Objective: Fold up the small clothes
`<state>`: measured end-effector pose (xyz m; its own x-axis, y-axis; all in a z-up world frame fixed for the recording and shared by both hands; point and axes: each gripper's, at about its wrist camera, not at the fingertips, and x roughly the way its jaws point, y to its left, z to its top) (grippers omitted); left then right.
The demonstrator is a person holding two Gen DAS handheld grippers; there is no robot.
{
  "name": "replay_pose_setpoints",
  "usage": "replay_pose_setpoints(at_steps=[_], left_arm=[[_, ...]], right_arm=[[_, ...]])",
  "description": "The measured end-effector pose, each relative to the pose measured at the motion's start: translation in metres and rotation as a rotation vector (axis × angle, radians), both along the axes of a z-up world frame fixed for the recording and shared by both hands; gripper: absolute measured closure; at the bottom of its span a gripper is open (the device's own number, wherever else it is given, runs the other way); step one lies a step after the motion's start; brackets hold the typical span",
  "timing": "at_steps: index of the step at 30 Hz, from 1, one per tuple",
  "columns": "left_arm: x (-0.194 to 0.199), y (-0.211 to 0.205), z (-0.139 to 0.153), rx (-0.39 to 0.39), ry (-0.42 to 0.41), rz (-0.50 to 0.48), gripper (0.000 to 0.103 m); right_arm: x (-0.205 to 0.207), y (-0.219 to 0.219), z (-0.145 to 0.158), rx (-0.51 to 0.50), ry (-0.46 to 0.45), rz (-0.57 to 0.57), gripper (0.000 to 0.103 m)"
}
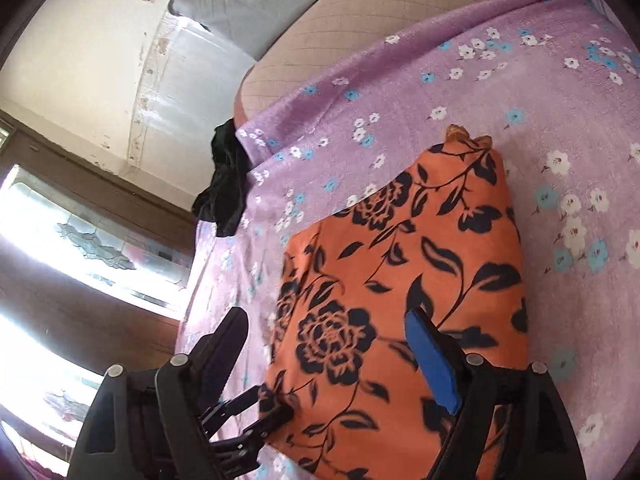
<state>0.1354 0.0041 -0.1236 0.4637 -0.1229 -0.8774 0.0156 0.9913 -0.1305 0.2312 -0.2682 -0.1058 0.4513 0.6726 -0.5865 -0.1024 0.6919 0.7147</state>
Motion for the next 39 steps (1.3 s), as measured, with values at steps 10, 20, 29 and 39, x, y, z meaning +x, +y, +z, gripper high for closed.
replay_pose_setpoints(at_steps=[10,20,29,39], left_arm=[[-0.037,0.009,0.041,0.06,-0.093,0.041,0.028],[-0.111,-0.016,0.094,0.053,-0.202,0.065,0.019],[-0.151,-0.043,0.125,0.165,-0.295,0.089,0.006],[-0.161,-0.049,0.13,0.177,-0.282,0.112,0.002]], right_arm=[[-0.051,0.006,0.023,-0.131,-0.04,-0.091,0.01],[-0.195,0.025,0.043,-0.454,-0.173,-0.064,0.0],[-0.252,0.025,0.064,-0.75,-0.225,-0.205,0.0],[-0.26,0.014,0.096,-0.759,-0.257,-0.28,0.0]])
